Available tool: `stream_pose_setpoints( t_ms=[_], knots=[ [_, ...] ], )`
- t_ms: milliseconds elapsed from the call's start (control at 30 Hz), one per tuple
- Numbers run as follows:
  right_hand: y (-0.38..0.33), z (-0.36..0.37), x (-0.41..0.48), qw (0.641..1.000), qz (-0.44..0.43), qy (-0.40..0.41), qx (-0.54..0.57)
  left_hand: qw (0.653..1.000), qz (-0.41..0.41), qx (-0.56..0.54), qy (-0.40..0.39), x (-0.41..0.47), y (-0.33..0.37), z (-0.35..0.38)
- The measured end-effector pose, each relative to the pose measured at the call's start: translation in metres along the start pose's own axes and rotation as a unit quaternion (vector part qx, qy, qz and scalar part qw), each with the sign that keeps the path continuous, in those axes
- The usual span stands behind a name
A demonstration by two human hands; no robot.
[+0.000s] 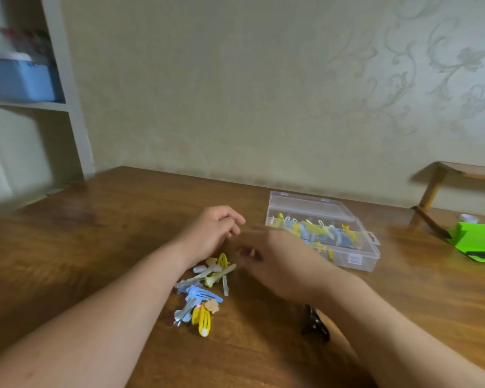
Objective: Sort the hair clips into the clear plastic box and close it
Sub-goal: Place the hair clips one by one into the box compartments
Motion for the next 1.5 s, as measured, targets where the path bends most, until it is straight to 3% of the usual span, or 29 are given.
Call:
stream_pose_setpoints(
  t_ms=[500,633,800,900,1033,1167,1500],
  knots=[
    [-0.006,0.010,-0.002,0.997,-0.016,-0.077,-0.015,1.000,-0.005,0.025,0.001,0.001,0.004,0.001],
    [-0.006,0.001,-0.002,0.999,-0.026,-0.046,0.002,1.000,0.003,0.012,0.000,0.002,0.004,0.002],
    [0.031,-0.050,-0.012,0.986,0.073,0.110,0.106,1.000,0.004,0.021,0.000,0.003,0.002,0.003],
    [0.079,-0.083,-0.030,0.964,0.186,0.163,0.096,0.998,-0.001,0.057,-0.005,0.000,0.006,0.003],
    [0.137,-0.089,-0.054,0.945,0.308,0.102,0.038,0.998,0.008,0.067,-0.003,-0.005,0.011,0.002],
    [0.154,-0.074,-0.054,0.937,0.350,0.011,0.008,0.997,0.006,0.076,-0.007,-0.004,0.012,0.003],
    [0.168,-0.061,-0.052,0.916,0.397,-0.003,-0.055,0.997,0.007,0.078,-0.009,-0.003,0.011,0.002]
  ],
)
Point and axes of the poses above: each hand's wrist, its own x-axis towards the middle knuckle, its own z-axis out of the palm, y = z × x, the point moved 7 cm from there along x, towards the middle knuckle, and after that the axes turned 7 degrees about -y, right-handed, at the moved point
